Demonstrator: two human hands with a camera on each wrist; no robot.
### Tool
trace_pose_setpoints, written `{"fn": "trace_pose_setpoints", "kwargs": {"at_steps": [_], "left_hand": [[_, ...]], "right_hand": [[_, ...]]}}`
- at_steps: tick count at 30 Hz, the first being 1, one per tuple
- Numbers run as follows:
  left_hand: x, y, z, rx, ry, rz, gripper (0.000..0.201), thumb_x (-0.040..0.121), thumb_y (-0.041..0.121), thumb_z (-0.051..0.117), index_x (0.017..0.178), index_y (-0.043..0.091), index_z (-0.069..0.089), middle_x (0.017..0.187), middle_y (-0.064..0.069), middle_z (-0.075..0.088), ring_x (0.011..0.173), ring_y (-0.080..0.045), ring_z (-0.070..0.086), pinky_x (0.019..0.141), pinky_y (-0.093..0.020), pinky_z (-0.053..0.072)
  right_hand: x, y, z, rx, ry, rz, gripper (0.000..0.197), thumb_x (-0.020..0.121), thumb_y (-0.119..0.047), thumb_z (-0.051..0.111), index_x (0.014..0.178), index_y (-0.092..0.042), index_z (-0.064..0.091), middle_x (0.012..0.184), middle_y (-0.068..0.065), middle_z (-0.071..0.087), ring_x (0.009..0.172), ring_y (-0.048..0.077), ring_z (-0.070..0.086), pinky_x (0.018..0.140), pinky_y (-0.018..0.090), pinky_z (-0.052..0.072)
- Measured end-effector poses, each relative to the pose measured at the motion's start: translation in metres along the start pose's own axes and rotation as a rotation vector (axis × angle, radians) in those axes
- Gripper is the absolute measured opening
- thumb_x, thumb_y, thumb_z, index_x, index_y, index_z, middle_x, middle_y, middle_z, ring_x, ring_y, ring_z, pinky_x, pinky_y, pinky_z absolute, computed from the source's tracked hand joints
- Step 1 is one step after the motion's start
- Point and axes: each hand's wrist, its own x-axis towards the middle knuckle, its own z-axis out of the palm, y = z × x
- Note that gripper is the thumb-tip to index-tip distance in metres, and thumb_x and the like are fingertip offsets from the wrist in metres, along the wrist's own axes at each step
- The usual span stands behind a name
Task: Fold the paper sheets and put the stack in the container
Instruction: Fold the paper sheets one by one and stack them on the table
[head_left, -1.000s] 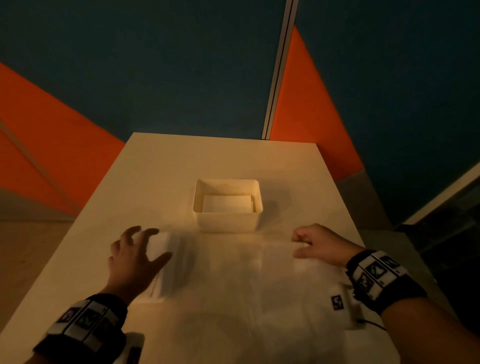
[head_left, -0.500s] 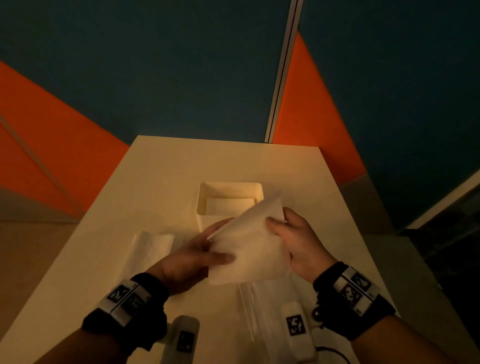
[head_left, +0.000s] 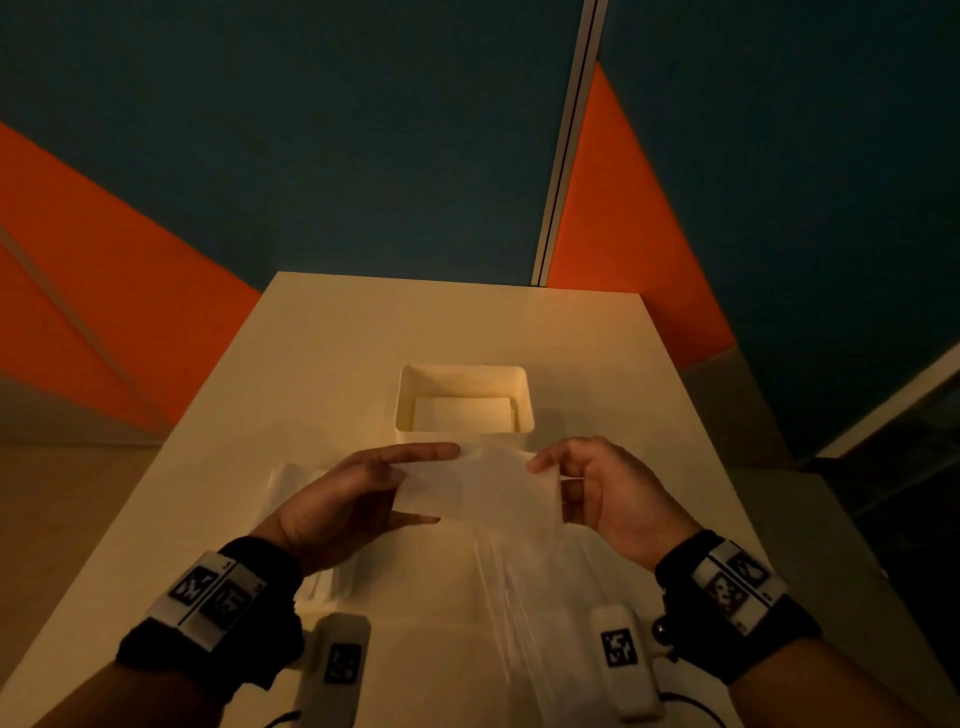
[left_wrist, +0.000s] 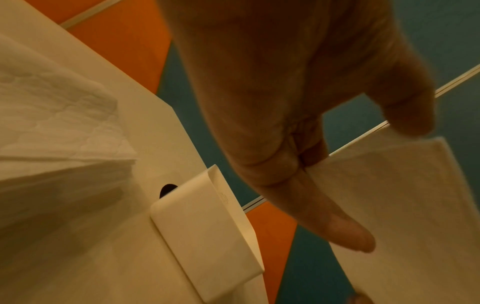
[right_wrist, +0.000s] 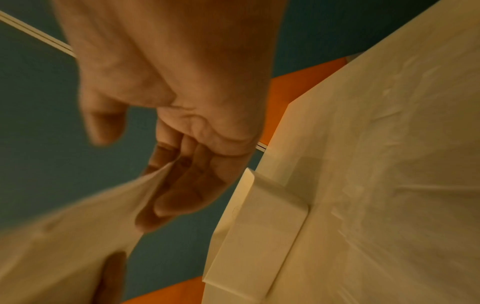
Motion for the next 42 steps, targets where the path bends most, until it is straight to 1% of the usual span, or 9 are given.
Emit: {"fn": "trace_pose_setpoints", "kwargs": {"at_steps": [3, 7, 12, 16, 20, 23, 29, 34, 42], "left_hand": [[-0.007, 0.008, 0.009, -0.010, -0.043, -0.014, 0.080, 0.051, 0.059, 0.080, 0.116, 0.015, 0.068, 0.128, -0.007, 0.061, 0.116, -0.031, 0.058, 0.090, -0.035, 0.052], [-0.011, 0.016, 0.016, 0.059, -0.017, -0.016, 0.086, 0.037, 0.066, 0.081, 0.110, 0.021, 0.071, 0.124, -0.003, 0.064, 0.111, -0.029, 0.061, 0.087, -0.035, 0.054], [-0.009, 0.019, 0.006, 0.086, 0.016, -0.015, 0.072, 0.045, 0.063, 0.080, 0.110, 0.032, 0.070, 0.117, -0.005, 0.066, 0.107, -0.028, 0.063, 0.087, -0.037, 0.055], [-0.002, 0.019, 0.006, 0.321, -0.025, -0.070, 0.028, 0.073, 0.017, 0.074, 0.098, 0.031, 0.075, 0.108, 0.004, 0.070, 0.103, -0.013, 0.063, 0.086, -0.029, 0.053], [0.000, 0.005, 0.011, 0.457, -0.154, -0.212, 0.041, 0.080, -0.007, 0.063, 0.099, 0.028, 0.075, 0.112, 0.015, 0.068, 0.103, -0.002, 0.062, 0.084, -0.016, 0.049], [-0.010, -0.010, -0.005, 0.391, 0.075, -0.147, 0.040, 0.082, -0.007, 0.062, 0.104, 0.024, 0.074, 0.109, 0.015, 0.069, 0.099, -0.005, 0.064, 0.078, -0.021, 0.054], [-0.043, -0.023, -0.053, 0.229, 0.678, 0.043, 0.038, 0.087, -0.004, 0.055, 0.115, 0.022, 0.063, 0.112, 0.003, 0.060, 0.096, -0.027, 0.062, 0.070, -0.036, 0.059], [-0.052, -0.036, -0.080, 0.404, 0.791, -0.070, 0.040, 0.088, -0.004, 0.057, 0.116, 0.023, 0.061, 0.114, -0.009, 0.056, 0.091, -0.035, 0.062, 0.080, -0.042, 0.054], [-0.046, -0.069, -0.104, 1.285, 0.763, -0.165, 0.039, 0.077, 0.010, 0.073, 0.115, 0.016, 0.067, 0.131, -0.019, 0.050, 0.106, -0.043, 0.052, 0.094, -0.047, 0.042]], "right_hand": [[0.000, 0.002, 0.004, -0.177, 0.026, -0.083, 0.020, 0.076, -0.002, 0.072, 0.089, -0.014, 0.065, 0.082, 0.009, 0.067, 0.075, 0.020, 0.063, 0.057, 0.026, 0.049], [0.000, 0.001, 0.007, -0.158, -0.010, -0.097, 0.048, 0.082, 0.009, 0.063, 0.113, -0.026, 0.055, 0.088, 0.008, 0.071, 0.079, 0.017, 0.068, 0.062, 0.031, 0.055], [-0.001, -0.004, 0.016, -0.147, -0.061, -0.104, 0.049, 0.086, 0.007, 0.058, 0.118, -0.030, 0.051, 0.088, 0.012, 0.070, 0.079, 0.018, 0.067, 0.064, 0.032, 0.055], [0.002, -0.003, 0.023, -0.202, -0.148, -0.062, 0.047, 0.084, 0.006, 0.062, 0.116, -0.028, 0.054, 0.091, 0.021, 0.065, 0.081, 0.027, 0.063, 0.066, 0.034, 0.054], [0.006, 0.007, 0.028, -0.299, -0.254, 0.032, 0.045, 0.084, 0.003, 0.064, 0.116, -0.025, 0.054, 0.090, 0.018, 0.066, 0.077, 0.025, 0.064, 0.063, 0.033, 0.054], [0.007, 0.014, 0.021, -0.361, -0.163, 0.084, 0.034, 0.087, 0.001, 0.060, 0.114, -0.018, 0.053, 0.079, 0.011, 0.066, 0.064, 0.021, 0.064, 0.052, 0.028, 0.051], [0.013, 0.036, -0.023, -0.453, 0.175, 0.147, 0.017, 0.087, -0.002, 0.059, 0.102, -0.011, 0.057, 0.074, 0.011, 0.066, 0.061, 0.022, 0.061, 0.054, 0.029, 0.046], [0.018, 0.052, -0.052, -0.593, 0.305, 0.222, 0.013, 0.085, -0.003, 0.058, 0.095, -0.012, 0.059, 0.077, 0.013, 0.065, 0.063, 0.021, 0.059, 0.054, 0.027, 0.044], [0.016, 0.053, -0.089, -1.181, 0.293, 0.276, 0.028, 0.075, -0.006, 0.065, 0.093, -0.025, 0.055, 0.088, -0.004, 0.055, 0.087, 0.019, 0.056, 0.070, 0.024, 0.046]]}}
